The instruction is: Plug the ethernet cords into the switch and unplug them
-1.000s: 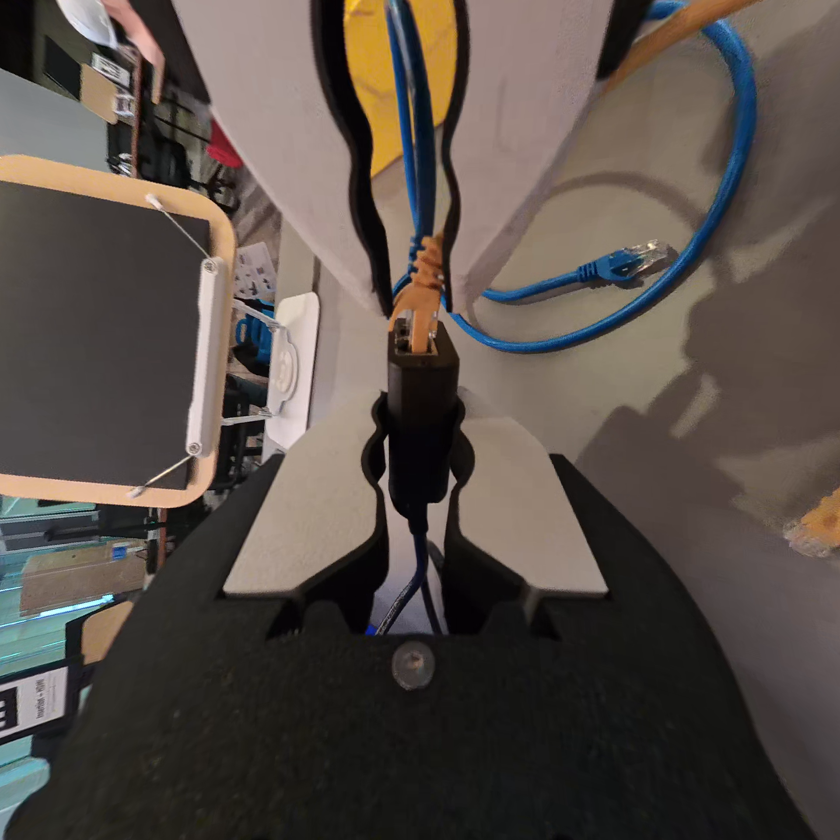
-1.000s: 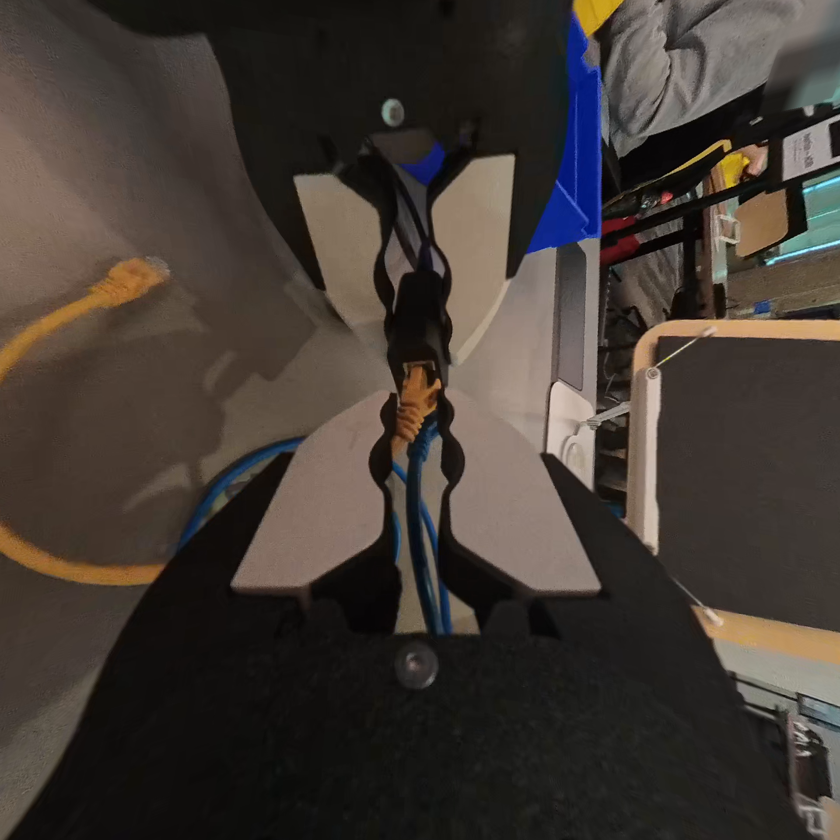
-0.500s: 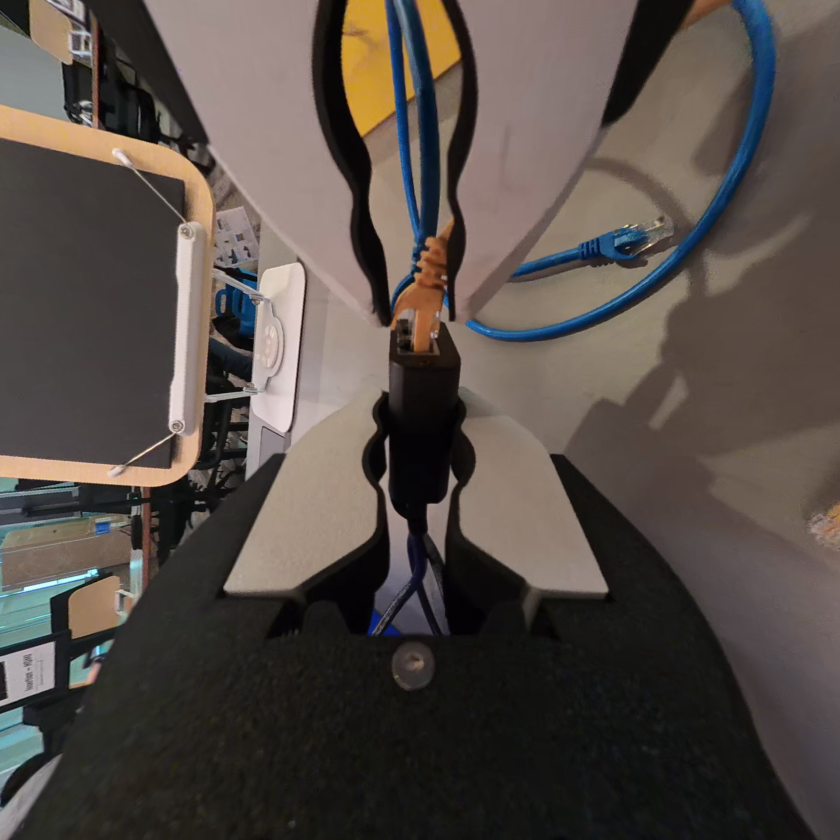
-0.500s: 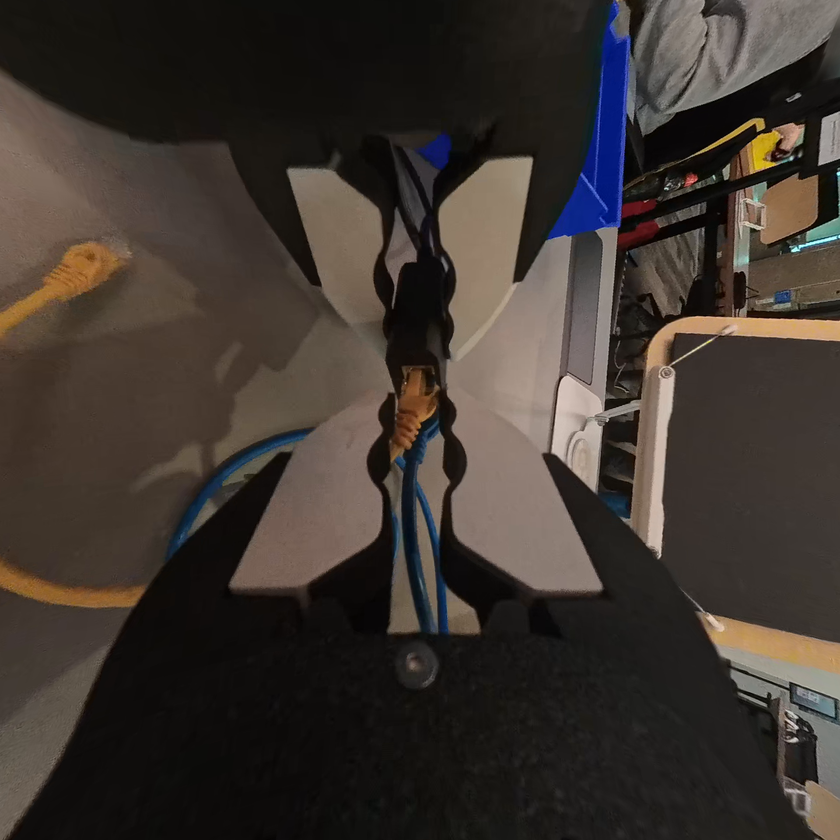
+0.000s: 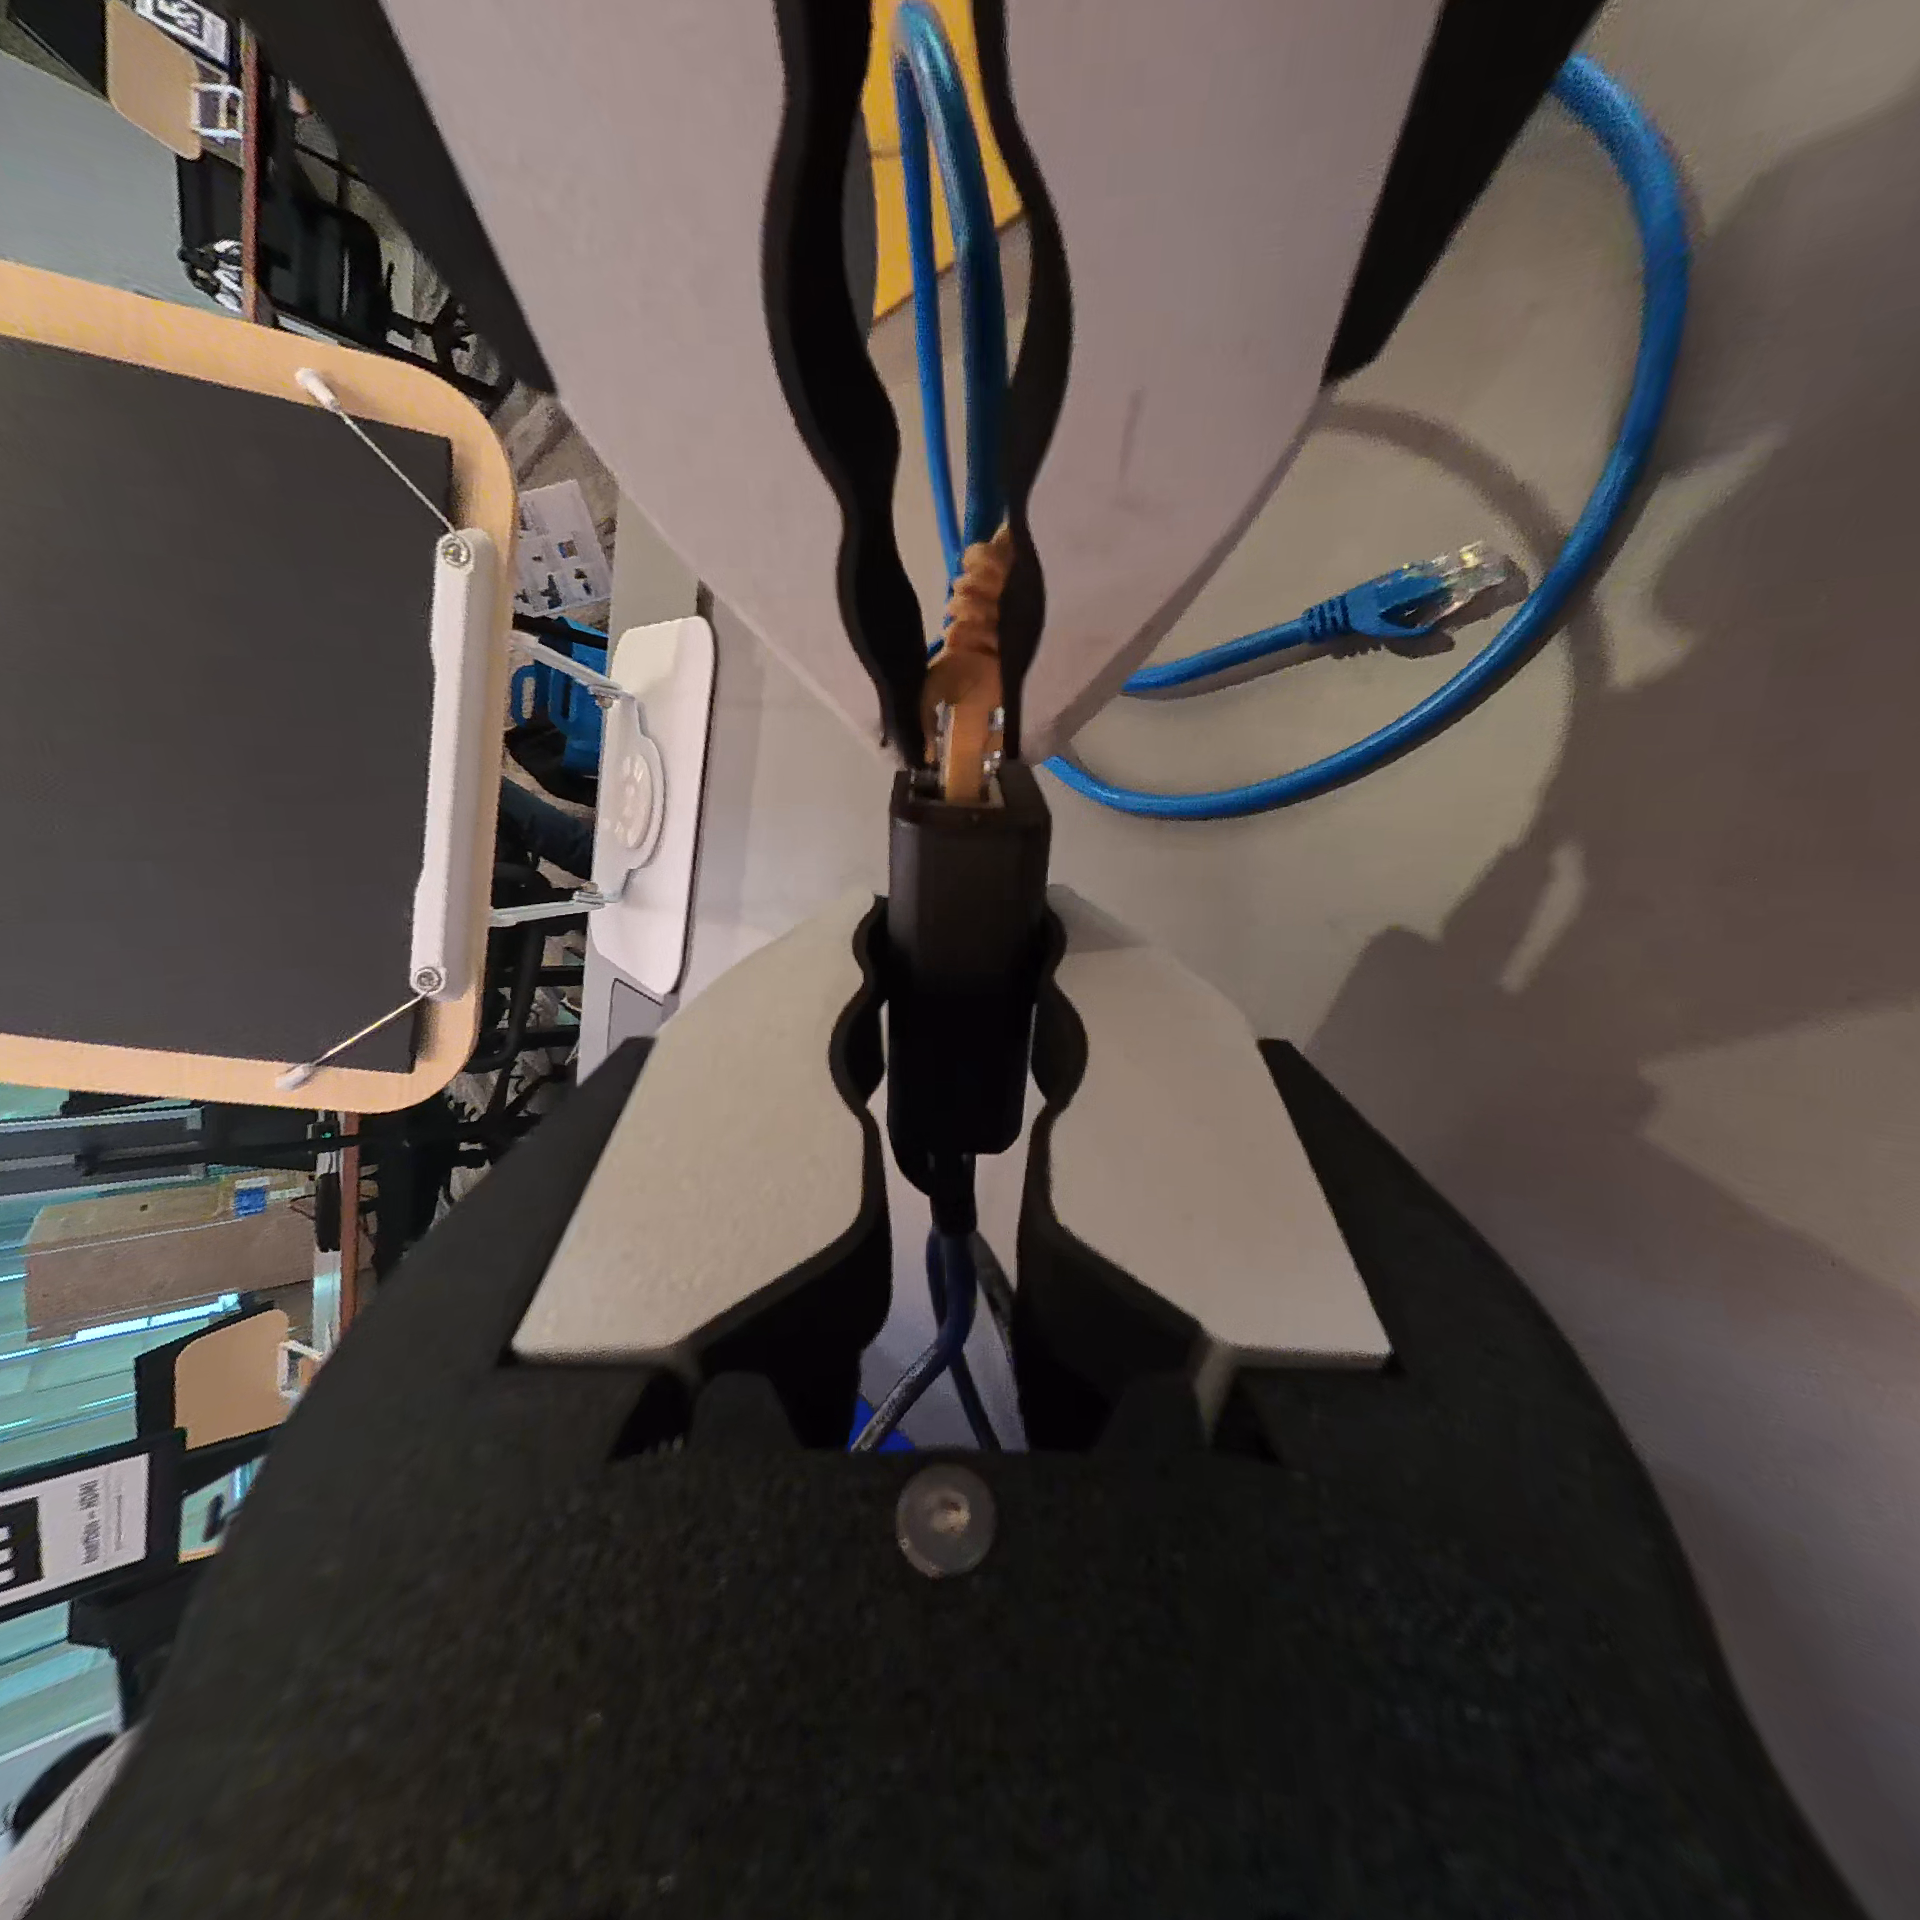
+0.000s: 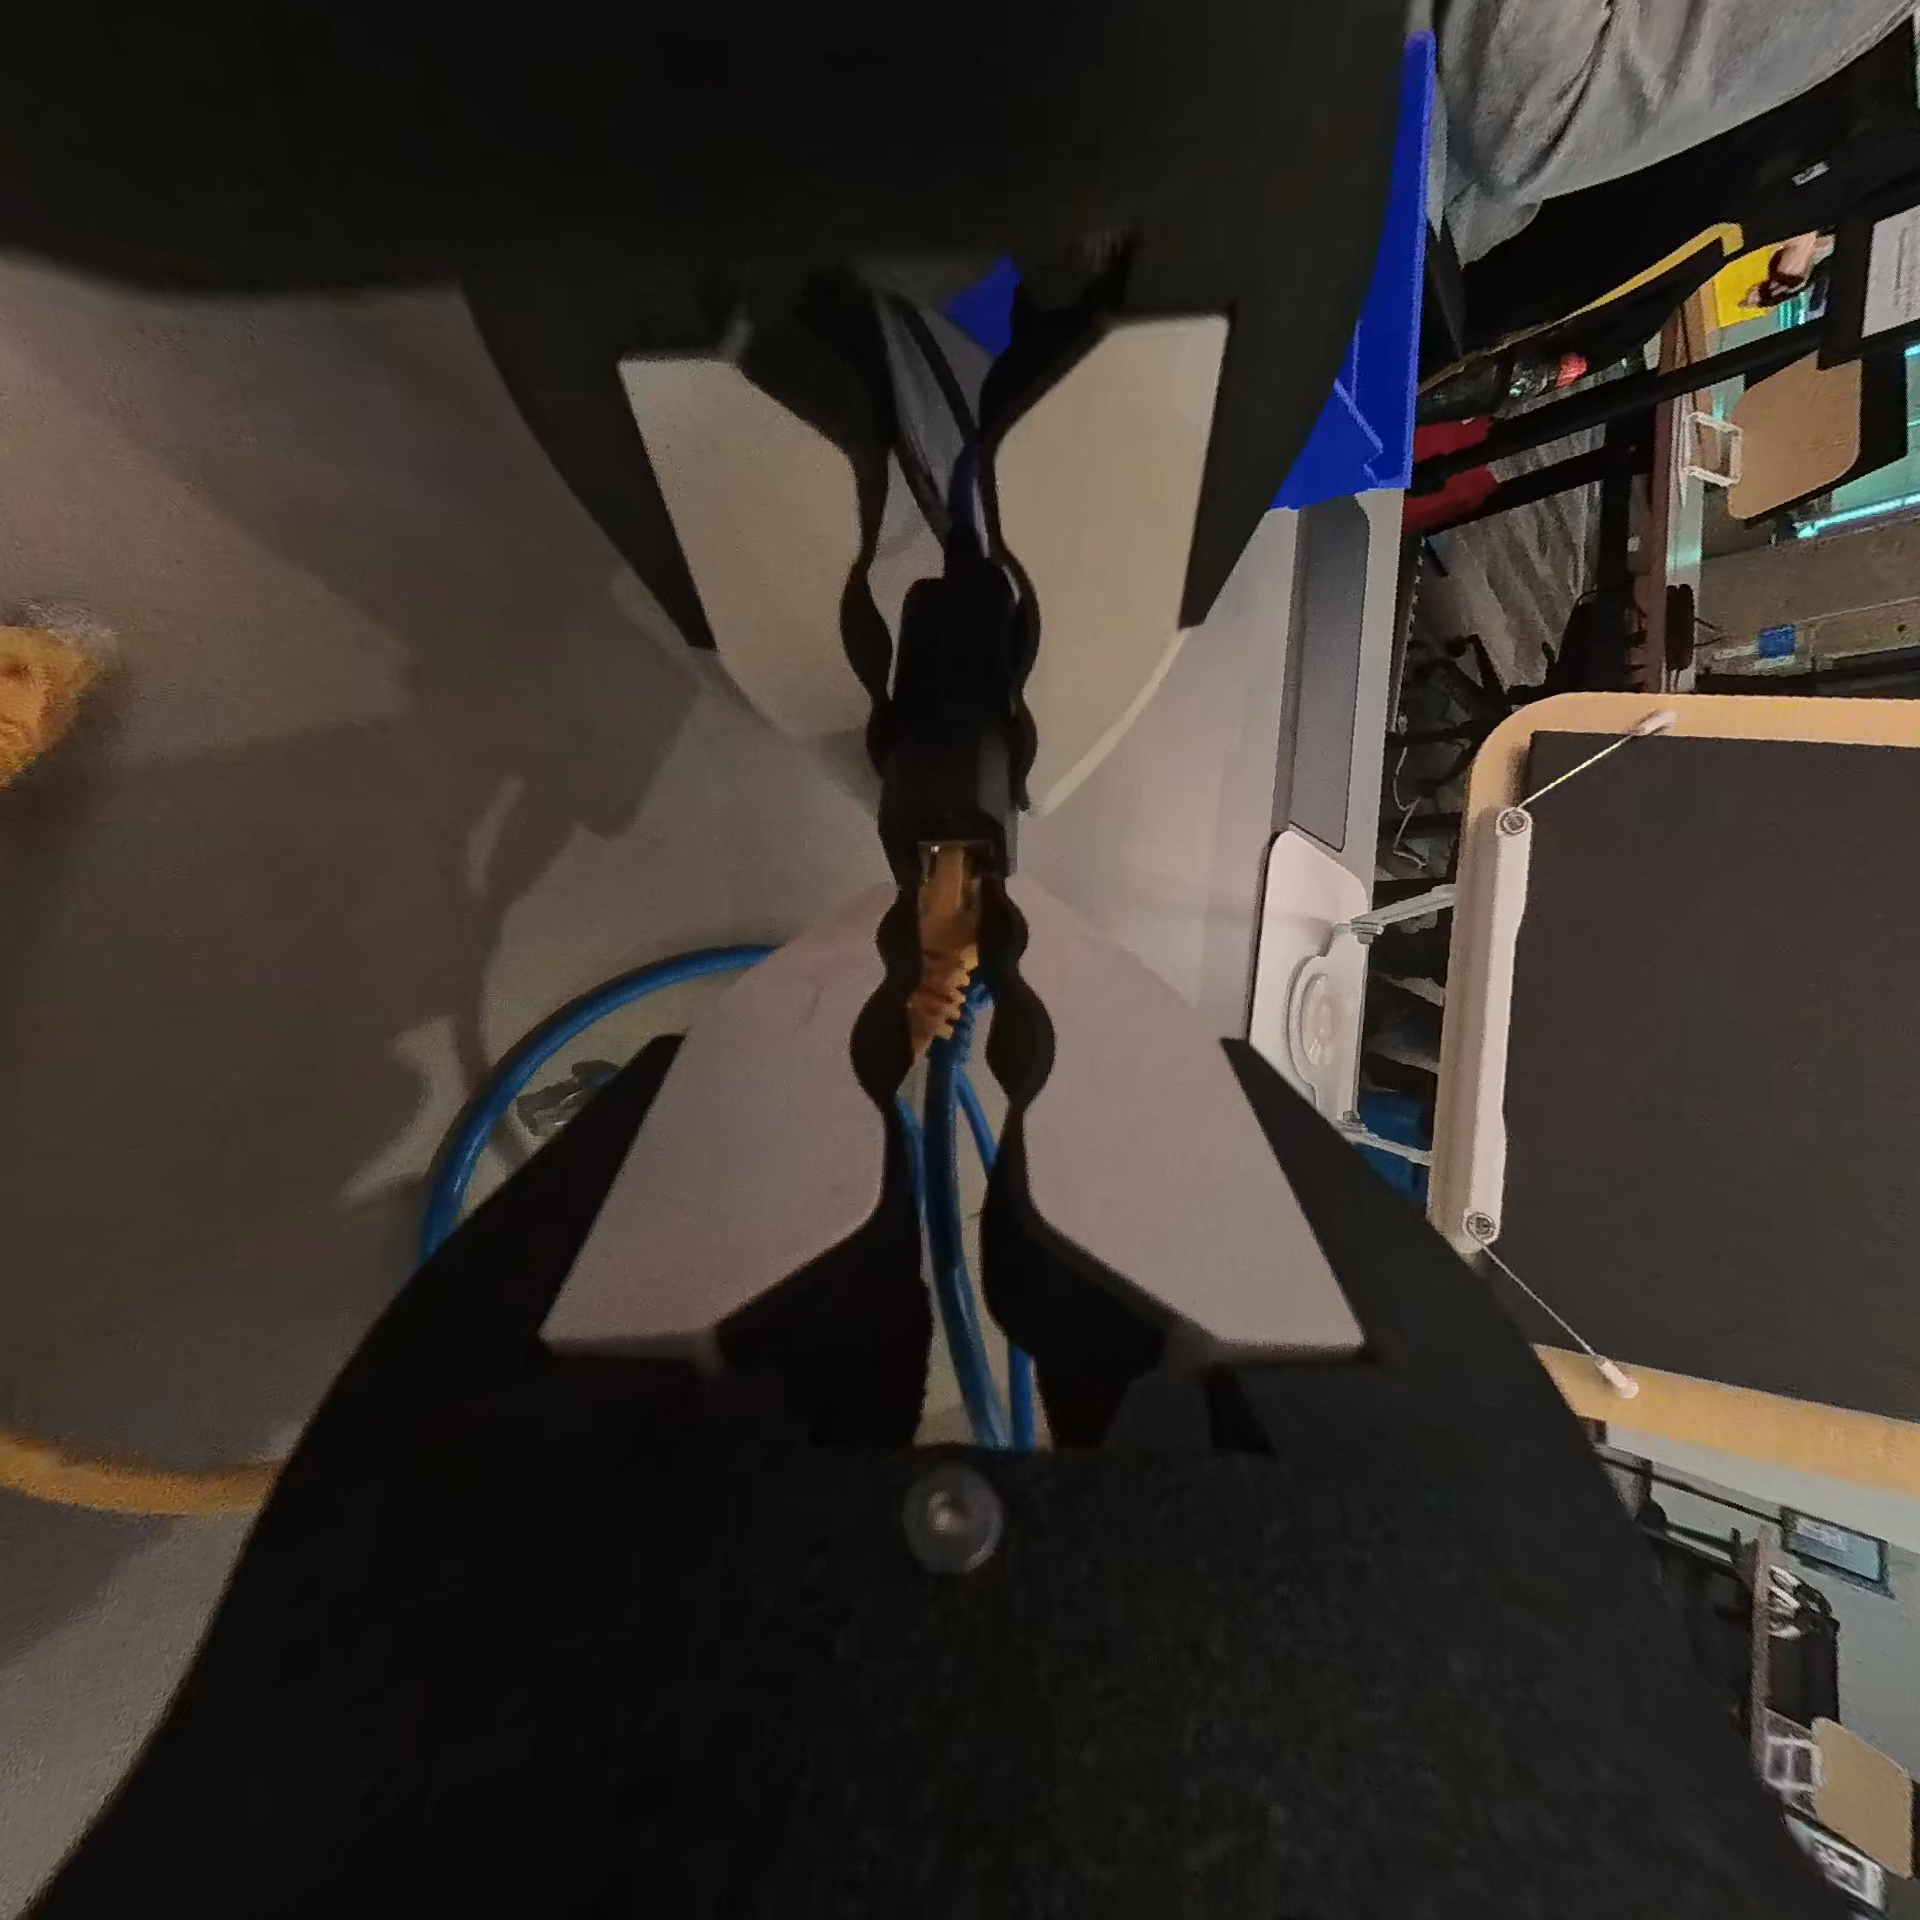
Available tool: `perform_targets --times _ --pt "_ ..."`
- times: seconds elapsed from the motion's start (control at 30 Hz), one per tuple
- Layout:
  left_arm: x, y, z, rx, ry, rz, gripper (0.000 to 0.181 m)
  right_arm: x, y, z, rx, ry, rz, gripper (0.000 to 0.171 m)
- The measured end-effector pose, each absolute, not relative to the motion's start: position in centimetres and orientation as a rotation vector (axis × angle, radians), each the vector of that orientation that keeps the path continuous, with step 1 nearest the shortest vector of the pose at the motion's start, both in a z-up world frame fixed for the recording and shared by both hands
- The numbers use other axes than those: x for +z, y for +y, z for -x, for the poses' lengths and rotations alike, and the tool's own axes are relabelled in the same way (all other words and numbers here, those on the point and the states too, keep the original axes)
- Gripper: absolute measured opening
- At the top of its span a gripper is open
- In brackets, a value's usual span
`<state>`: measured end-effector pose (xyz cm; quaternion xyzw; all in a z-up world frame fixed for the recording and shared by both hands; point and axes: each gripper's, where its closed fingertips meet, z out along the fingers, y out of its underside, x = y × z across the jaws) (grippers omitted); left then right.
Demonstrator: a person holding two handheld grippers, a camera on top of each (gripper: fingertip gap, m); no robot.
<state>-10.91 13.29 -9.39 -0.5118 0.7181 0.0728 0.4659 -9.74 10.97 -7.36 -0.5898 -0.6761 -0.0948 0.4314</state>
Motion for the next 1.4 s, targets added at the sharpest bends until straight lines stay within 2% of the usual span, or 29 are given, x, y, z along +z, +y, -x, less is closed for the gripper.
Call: perform_targets --times 0.23,0.43,0.53,0.7,0.83,0.9,1.03,1.27,1.4 --pt "-9.6 14.5 11.2 0.307 1.737 1.170 0.024 -7.2 11.3 10.0 -0.072 -1.511 1.556 0.015" --pt "-8.8 15.3 11.6 0.414 1.634 1.046 0.024 -6.4 9.8 9.3 0.407 -1.070 1.886 0.021" --pt "-8.9 15.5 11.5 0.464 1.616 1.035 0.024 -5.2 9.4 9.3 0.555 -0.821 1.890 0.020" --pt "-9.8 15.3 11.3 0.480 1.637 1.056 0.024 -3.6 8.5 9.7 0.494 -0.743 1.841 0.011" --pt "-9.4 15.1 11.3 0.471 1.636 1.037 0.024 -7.2 8.9 9.2 0.348 -0.805 2.053 0.029" --pt "-9.3 14.9 11.3 0.501 1.644 1.011 0.024 -7.0 9.1 9.3 0.307 -0.836 2.007 0.019" --pt "-9.2 14.8 11.5 0.523 1.642 0.996 0.024 -7.5 9.5 9.2 0.294 -0.839 2.031 0.013" --pt "-9.5 14.8 11.5 0.533 1.655 0.988 0.024 -8.5 9.7 8.9 0.280 -0.877 2.045 0.010" --pt "-9.5 14.4 11.3 0.481 1.679 0.945 0.024 -8.5 9.2 8.9 0.458 -0.870 2.048 0.009"
